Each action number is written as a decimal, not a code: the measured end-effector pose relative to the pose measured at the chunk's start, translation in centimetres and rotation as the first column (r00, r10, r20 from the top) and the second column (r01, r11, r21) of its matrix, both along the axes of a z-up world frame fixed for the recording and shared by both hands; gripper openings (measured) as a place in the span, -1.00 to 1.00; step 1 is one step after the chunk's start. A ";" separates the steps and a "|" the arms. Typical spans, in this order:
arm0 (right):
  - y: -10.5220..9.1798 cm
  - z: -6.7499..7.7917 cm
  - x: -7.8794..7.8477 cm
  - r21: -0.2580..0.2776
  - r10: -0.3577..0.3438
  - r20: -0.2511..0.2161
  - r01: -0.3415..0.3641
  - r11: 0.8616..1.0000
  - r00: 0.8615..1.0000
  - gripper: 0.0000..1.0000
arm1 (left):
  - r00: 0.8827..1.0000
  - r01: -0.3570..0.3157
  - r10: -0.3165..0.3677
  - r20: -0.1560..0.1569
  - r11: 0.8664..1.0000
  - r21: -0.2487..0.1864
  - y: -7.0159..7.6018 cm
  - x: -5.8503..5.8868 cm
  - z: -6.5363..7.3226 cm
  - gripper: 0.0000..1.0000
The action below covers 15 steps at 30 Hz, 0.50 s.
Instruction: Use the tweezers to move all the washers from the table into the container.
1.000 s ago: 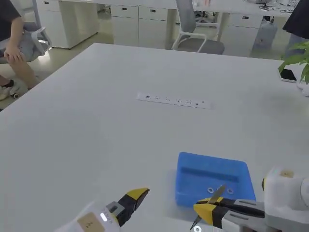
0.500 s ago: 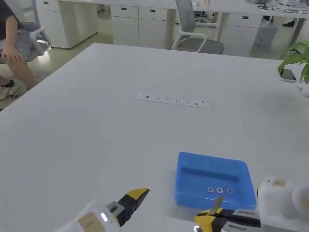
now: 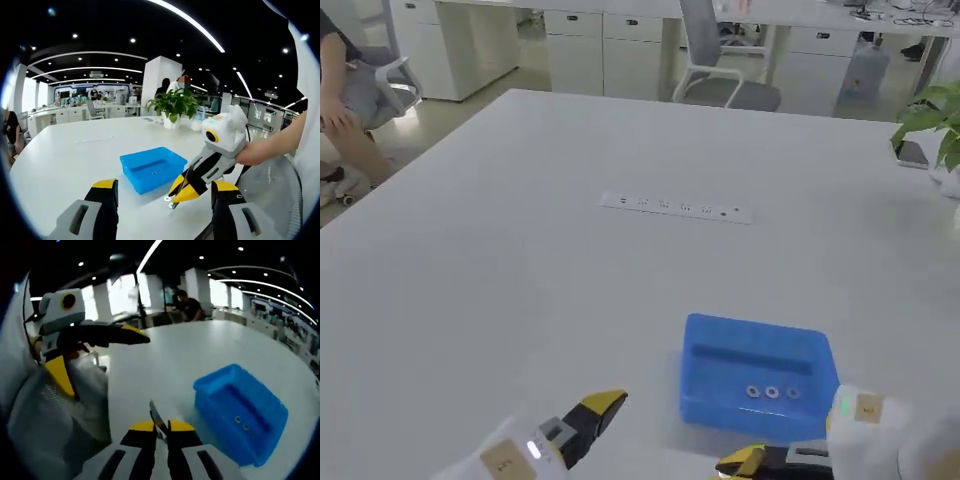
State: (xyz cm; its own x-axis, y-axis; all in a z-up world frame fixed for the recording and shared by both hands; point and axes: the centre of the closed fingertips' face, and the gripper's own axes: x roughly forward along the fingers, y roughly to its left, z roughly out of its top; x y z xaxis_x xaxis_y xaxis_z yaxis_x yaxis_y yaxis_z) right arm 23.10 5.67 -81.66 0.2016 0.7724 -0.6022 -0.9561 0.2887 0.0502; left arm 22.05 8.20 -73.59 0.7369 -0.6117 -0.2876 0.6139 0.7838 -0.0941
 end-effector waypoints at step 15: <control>0.4 0.0 0.4 -0.011 -0.016 0.037 0.016 1.000 0.999 -0.94 | 1.000 -0.003 0.003 0.003 1.000 -0.006 0.0 0.1 0.2 0.54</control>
State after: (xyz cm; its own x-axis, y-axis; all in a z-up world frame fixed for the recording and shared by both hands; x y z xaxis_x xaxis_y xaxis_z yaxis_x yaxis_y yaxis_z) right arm 23.50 6.11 -81.70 0.2358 0.7622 -0.6028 -0.9525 0.3042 0.0121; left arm 22.16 8.24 -73.43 0.7398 -0.6111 -0.2817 0.6116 0.7852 -0.0972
